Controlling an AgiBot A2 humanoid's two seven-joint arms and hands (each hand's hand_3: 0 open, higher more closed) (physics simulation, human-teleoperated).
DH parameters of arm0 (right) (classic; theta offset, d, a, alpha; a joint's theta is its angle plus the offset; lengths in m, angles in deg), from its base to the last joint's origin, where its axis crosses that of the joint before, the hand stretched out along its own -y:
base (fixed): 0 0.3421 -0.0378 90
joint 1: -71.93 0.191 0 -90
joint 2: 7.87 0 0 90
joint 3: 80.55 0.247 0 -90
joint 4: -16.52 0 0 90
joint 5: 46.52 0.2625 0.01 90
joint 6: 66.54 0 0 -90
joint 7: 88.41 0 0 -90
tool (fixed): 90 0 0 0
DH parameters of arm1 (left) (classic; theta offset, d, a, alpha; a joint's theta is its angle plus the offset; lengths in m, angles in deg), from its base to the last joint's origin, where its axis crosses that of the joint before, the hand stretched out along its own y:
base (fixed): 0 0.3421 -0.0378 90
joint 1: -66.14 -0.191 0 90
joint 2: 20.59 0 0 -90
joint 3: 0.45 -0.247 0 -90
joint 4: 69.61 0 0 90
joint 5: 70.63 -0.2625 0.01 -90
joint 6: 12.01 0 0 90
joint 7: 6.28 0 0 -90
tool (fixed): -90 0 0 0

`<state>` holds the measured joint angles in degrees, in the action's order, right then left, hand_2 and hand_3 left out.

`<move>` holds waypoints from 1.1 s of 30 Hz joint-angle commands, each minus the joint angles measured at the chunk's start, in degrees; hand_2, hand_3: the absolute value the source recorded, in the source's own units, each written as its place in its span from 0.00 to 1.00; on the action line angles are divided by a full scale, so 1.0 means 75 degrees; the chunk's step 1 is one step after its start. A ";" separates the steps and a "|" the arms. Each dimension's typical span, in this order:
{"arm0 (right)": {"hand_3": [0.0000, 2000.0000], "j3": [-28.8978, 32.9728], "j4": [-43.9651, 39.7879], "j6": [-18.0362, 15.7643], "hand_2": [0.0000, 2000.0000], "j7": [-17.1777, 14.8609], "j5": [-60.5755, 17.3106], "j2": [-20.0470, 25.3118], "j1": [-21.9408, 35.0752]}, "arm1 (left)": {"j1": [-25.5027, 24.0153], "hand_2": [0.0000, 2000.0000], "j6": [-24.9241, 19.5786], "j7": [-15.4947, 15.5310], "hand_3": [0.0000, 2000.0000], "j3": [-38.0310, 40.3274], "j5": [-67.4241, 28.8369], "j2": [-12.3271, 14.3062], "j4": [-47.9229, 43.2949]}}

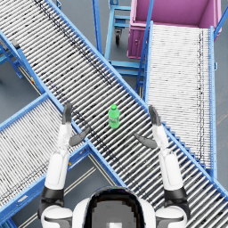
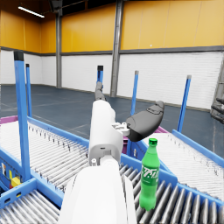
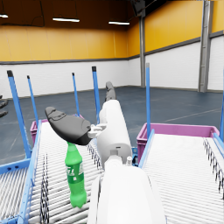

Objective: Pick up the oil and place it on the left assembly line, put the cola on the right, and keep Sprite still

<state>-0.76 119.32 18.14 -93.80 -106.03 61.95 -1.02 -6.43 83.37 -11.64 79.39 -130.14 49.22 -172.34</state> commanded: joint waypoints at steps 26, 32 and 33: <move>0.00 -0.0184 0.0013 -0.0053 0.00 -0.0054 0.0297 -0.0090 -0.0062 | -0.0113 0.00 0.0054 -0.0053 0.00 -0.0190 0.0296 -0.0088 -0.0024; 0.00 -0.0184 0.0013 -0.0053 0.00 -0.0054 0.0297 -0.0090 -0.0062 | -0.0114 0.00 0.0054 -0.0053 0.00 -0.0190 0.0296 -0.0088 -0.0024; 0.00 -0.0184 0.0013 -0.0053 0.00 -0.0054 0.0297 -0.0090 -0.0062 | -0.0114 0.00 0.0054 -0.0053 0.00 -0.0190 0.0296 -0.0088 -0.0024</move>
<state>-2.13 119.43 17.74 -94.20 -103.81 61.27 -1.49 -7.29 83.77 -12.04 77.97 -127.92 48.55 -172.52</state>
